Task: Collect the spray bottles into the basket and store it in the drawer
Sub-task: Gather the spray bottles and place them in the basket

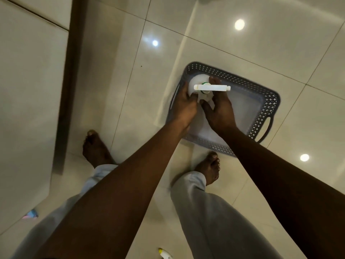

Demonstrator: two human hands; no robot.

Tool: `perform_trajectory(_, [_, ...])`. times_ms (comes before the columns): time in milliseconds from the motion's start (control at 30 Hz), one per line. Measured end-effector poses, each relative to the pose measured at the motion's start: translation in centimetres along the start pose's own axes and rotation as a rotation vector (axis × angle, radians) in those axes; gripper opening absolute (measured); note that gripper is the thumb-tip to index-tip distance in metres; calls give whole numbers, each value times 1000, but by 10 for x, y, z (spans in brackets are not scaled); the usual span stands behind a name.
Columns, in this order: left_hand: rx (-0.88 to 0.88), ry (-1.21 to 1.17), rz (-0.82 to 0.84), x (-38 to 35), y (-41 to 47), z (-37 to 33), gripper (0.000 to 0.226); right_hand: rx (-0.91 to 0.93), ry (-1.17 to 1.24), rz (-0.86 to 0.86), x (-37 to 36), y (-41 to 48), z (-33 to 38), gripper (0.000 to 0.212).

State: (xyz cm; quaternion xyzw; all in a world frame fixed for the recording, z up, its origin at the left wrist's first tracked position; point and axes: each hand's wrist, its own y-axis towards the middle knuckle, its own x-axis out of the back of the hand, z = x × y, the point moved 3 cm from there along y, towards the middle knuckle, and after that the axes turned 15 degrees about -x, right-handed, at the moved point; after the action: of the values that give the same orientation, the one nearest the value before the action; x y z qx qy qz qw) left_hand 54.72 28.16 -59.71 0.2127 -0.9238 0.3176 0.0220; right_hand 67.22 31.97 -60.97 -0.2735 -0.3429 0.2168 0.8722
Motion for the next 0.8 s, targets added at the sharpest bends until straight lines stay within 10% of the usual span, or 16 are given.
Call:
perform_trajectory(367, [27,17,-18,94,-83,-70,48,-423,-43,71,0,-106,29,68])
perform_trajectory(800, [-227,146,-227,362,-191,-241,34,-175,284,202,-76,-256,340,44])
